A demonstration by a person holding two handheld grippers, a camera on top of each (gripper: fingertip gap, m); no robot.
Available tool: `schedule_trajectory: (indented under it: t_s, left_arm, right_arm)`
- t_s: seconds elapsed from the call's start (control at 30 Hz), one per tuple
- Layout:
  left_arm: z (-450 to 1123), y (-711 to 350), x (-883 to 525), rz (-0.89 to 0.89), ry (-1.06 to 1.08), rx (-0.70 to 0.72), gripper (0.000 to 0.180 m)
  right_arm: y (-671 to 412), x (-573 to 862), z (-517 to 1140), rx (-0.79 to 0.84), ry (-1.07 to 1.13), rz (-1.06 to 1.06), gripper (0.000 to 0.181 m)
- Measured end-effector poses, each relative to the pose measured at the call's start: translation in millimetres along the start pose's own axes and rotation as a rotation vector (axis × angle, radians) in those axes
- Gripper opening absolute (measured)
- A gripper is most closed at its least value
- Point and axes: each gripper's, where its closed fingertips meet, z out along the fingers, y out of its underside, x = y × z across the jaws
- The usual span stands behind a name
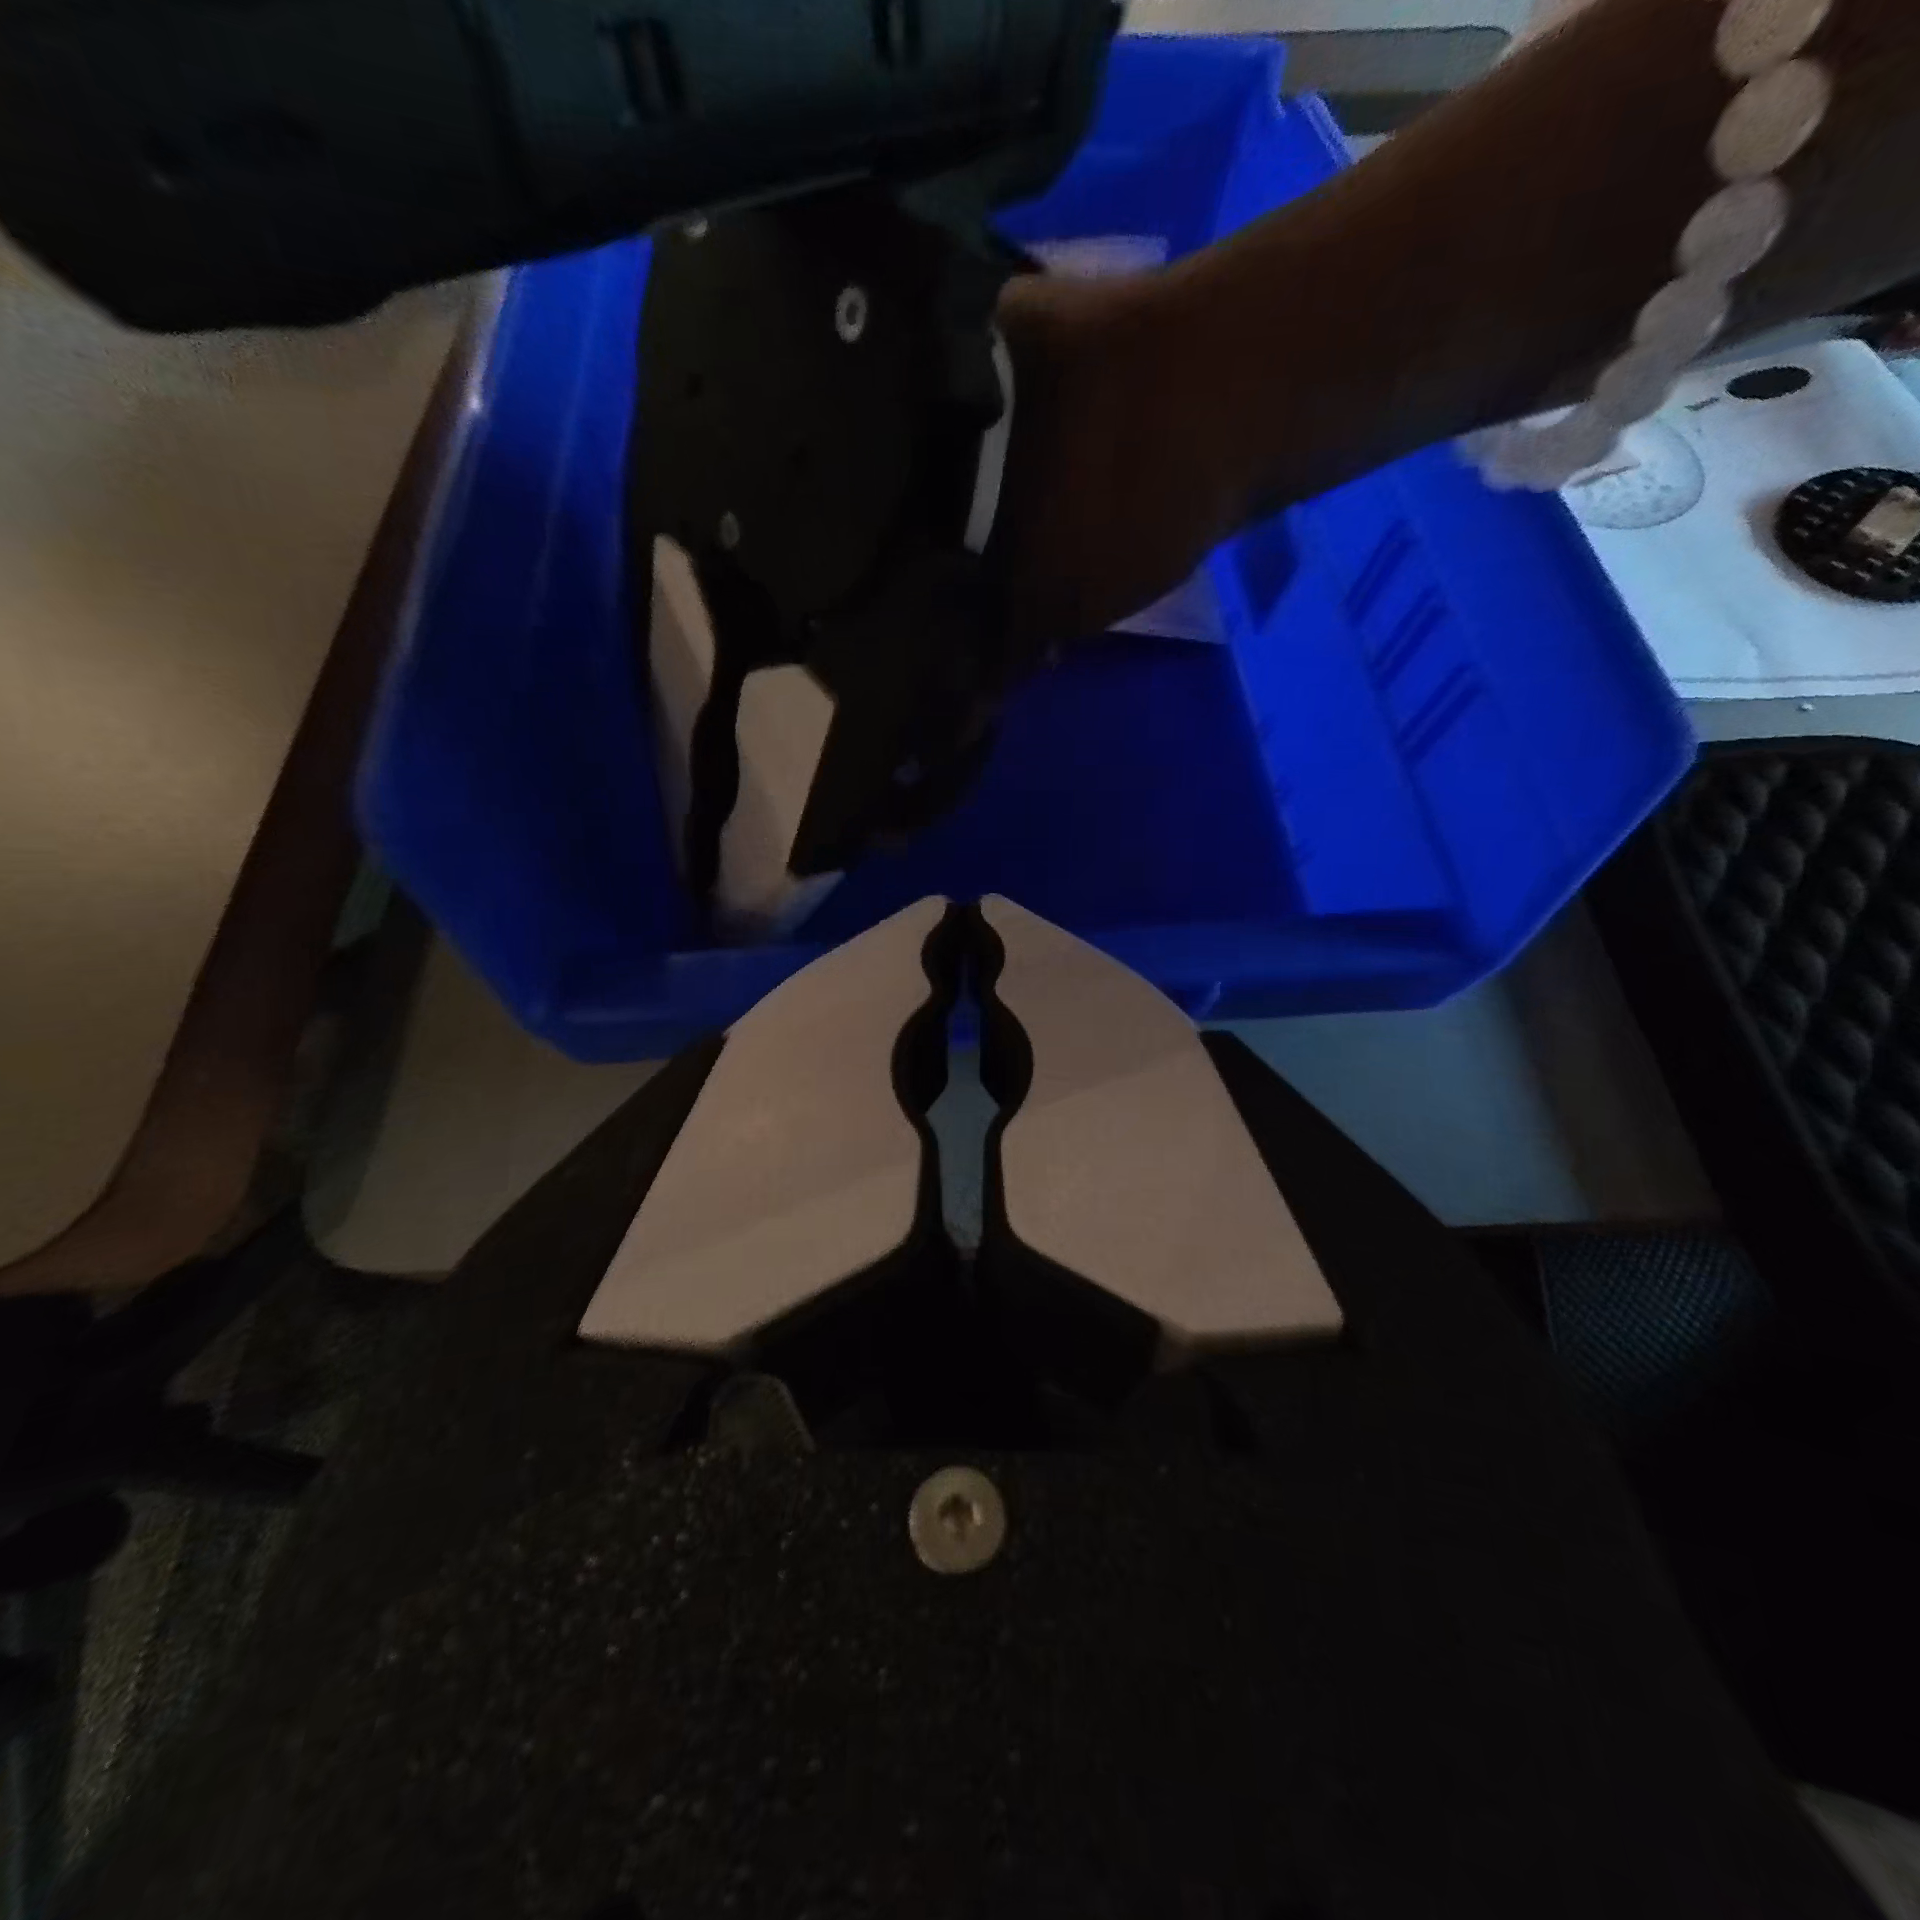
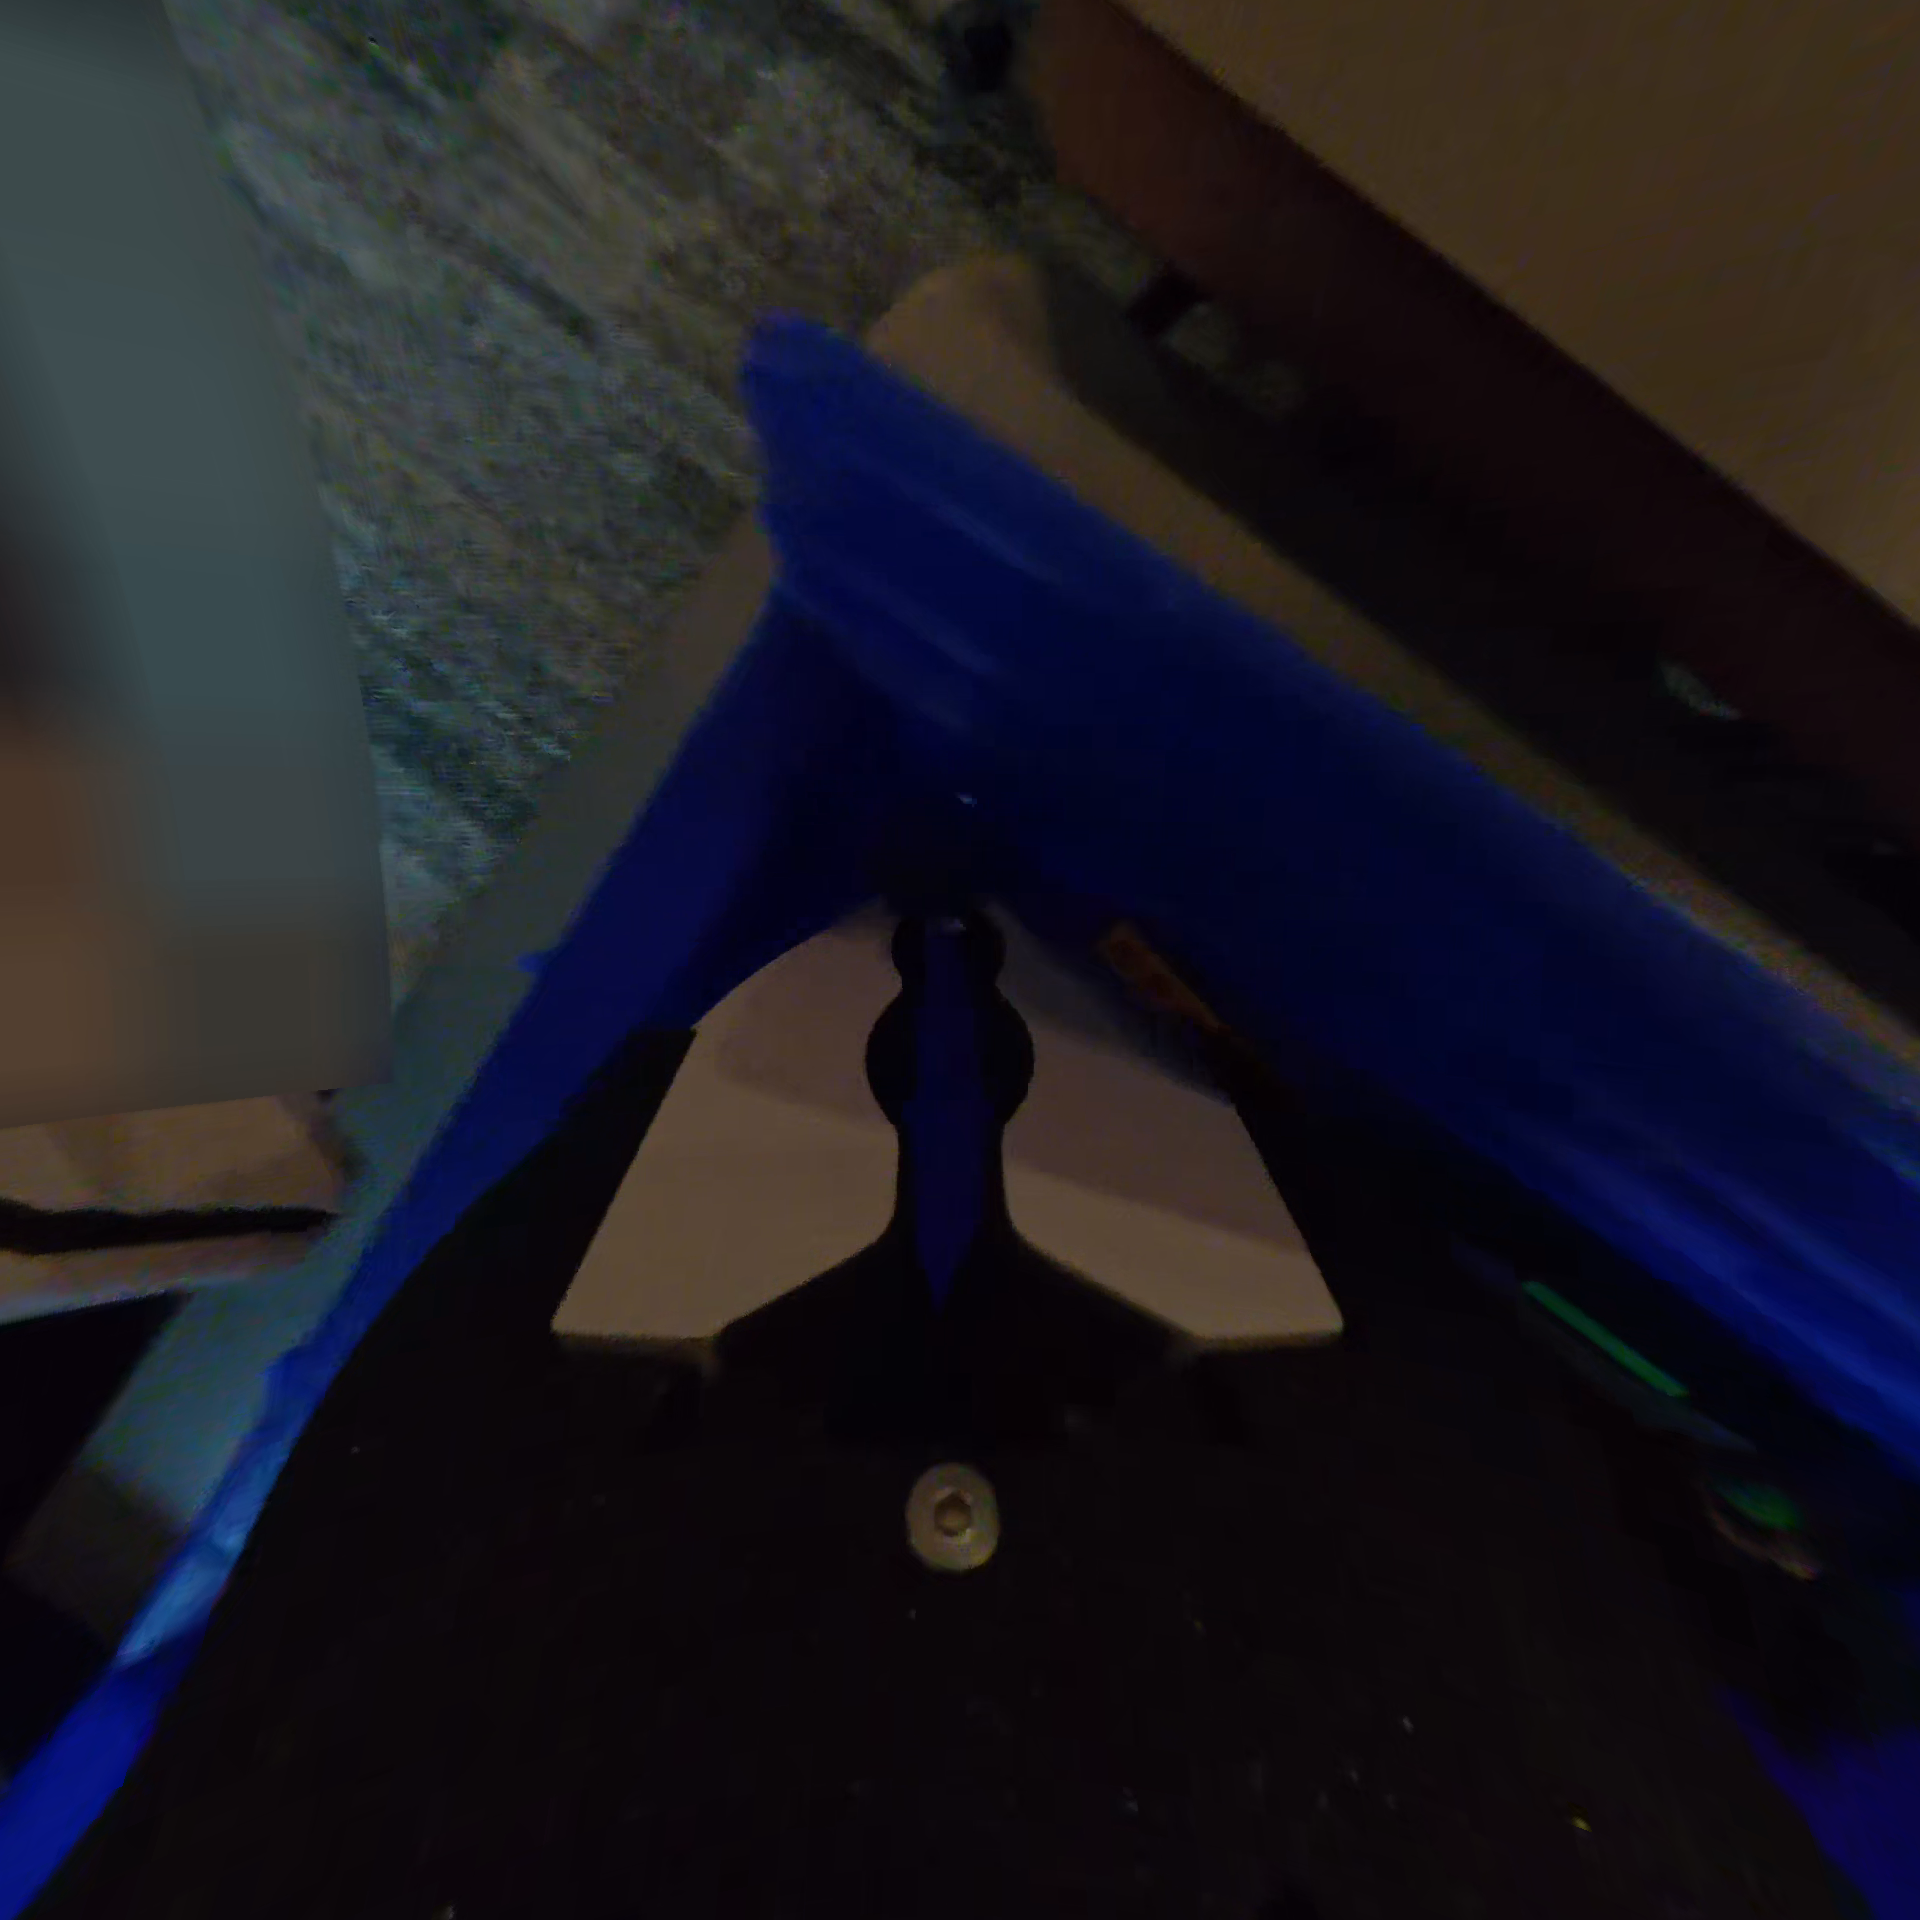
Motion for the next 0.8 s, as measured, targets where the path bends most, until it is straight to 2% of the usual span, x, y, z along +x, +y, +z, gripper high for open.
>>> schedule_trajectory:
  t_s: [0.2, 0.37, 0.47, 0.5, 0.63, 0.73, 0.8]
  left_arm:
    - [2, 3, -11, -0.010, -0.061, -0.012, 0.000]
    - [10, -13, -18, -0.049, -0.095, 0.074, 0.000]
    - [20, -15, -10, -0.035, -0.051, 0.067, 0.000]
    - [24, -14, -8, -0.030, -0.039, 0.057, 0.000]
    - [34, -15, -3, -0.022, -0.008, 0.050, 0.001]
    - [36, -17, 1, -0.025, 0.021, 0.063, 0.001]
    - [37, -14, 0, -0.034, 0.019, 0.045, 0.001]
  right_arm:
    - [20, 32, -12, -0.060, 0.107, 0.037, 0.006]
    - [43, 62, -28, -0.107, 0.208, 0.031, 0.006]
    - [52, 78, -39, -0.135, 0.254, 0.028, 0.007]
    - [51, 77, -41, -0.118, 0.243, 0.022, 0.007]
    - [39, 28, -42, -0.049, -0.044, -0.021, 0.010]
    - [48, -2, -35, -0.121, -0.178, -0.042, 0.010]
    - [58, 6, -29, -0.181, -0.121, -0.071, 0.008]
